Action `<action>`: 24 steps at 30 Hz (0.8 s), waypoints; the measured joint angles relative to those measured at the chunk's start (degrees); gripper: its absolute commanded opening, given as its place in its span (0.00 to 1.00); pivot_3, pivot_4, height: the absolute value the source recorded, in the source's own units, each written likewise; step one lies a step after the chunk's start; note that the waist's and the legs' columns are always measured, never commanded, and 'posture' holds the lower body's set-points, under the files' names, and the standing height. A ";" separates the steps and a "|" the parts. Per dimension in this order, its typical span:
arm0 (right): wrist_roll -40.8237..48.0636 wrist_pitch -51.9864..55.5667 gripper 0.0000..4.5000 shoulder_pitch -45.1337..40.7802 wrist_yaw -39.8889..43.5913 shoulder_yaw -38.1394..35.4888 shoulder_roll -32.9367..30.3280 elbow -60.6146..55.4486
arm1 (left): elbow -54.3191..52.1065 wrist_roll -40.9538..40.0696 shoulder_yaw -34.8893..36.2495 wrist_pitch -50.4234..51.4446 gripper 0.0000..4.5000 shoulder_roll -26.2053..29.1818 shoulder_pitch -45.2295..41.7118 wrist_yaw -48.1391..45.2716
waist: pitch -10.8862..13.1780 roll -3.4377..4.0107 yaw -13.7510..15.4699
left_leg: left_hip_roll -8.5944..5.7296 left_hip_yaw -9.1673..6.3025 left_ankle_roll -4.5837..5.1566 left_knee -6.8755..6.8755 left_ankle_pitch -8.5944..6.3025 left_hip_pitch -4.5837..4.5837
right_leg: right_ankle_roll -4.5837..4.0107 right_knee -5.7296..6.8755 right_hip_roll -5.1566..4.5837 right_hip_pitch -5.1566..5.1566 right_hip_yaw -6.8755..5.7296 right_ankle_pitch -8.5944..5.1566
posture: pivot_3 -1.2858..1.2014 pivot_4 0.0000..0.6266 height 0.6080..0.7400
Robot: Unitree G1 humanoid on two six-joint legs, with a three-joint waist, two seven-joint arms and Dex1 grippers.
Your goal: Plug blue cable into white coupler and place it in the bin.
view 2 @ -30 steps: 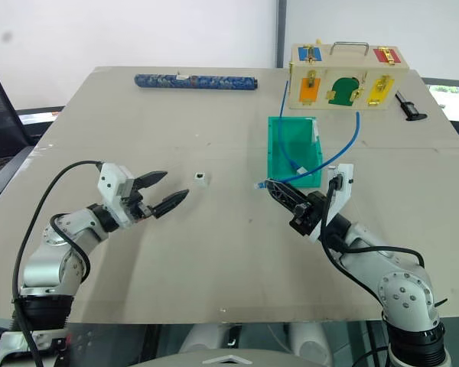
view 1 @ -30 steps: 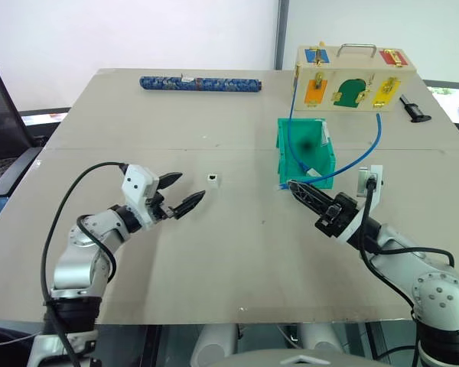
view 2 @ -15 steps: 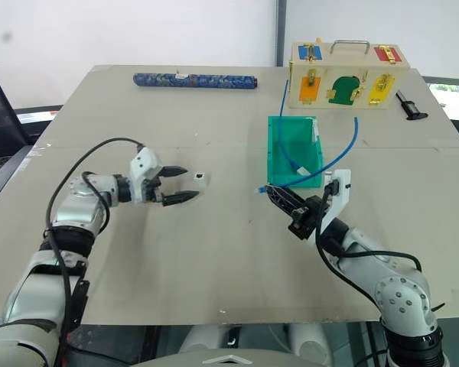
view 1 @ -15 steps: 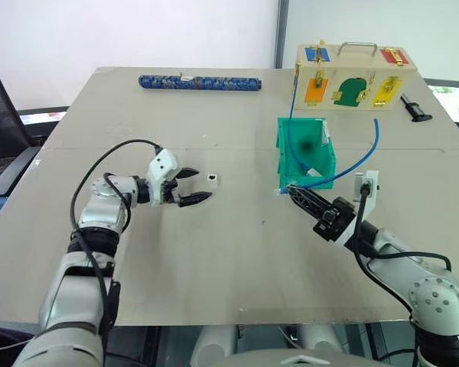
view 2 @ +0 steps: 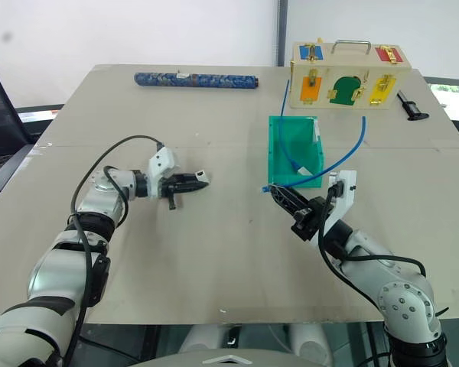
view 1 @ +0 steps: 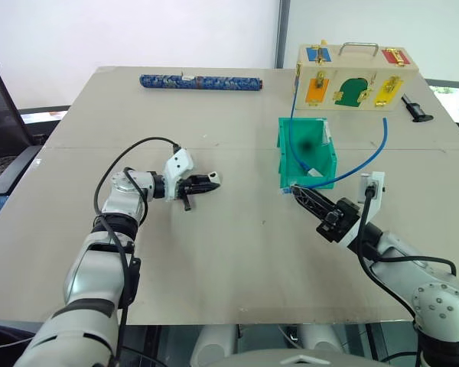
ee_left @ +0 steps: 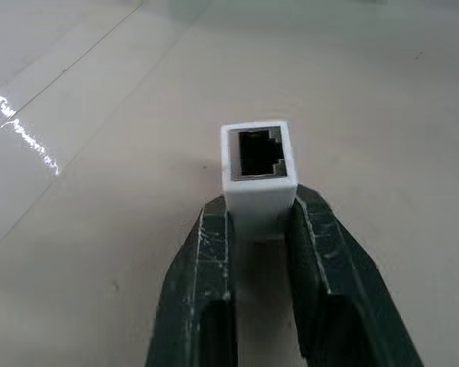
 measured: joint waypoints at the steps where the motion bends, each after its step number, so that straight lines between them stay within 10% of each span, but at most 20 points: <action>1: -0.03 -0.05 0.00 0.07 0.00 -0.02 -0.11 -0.01 | 0.09 -0.01 0.11 -0.02 0.06 -0.06 -0.01 -0.20 | 0.00 0.00 0.00 | 0.00 0.00 0.00 0.00 0.00 0.00 | 0.00 0.01 0.00 0.00 0.00 0.00 | 0.52 0.24 0.99; 15: -19.51 -1.18 0.00 -3.07 13.82 1.90 -16.79 -1.24 | -40.72 -2.25 -7.70 18.49 0.06 -7.31 14.62 -2.46 | 0.00 0.00 0.09 | 0.04 -0.05 0.00 0.12 0.00 -0.07 | 0.01 0.05 -0.03 -0.01 -0.01 0.00 | 0.52 0.24 0.99; 24: -30.83 -1.45 0.00 -15.22 26.50 10.84 -19.15 5.95 | -43.13 2.40 -14.37 17.60 0.06 -7.95 15.46 0.67 | 0.00 0.00 0.04 | 0.03 0.02 0.00 0.10 0.00 0.03 | -0.01 0.09 0.07 -0.01 0.04 0.00 | 0.52 0.24 0.99</action>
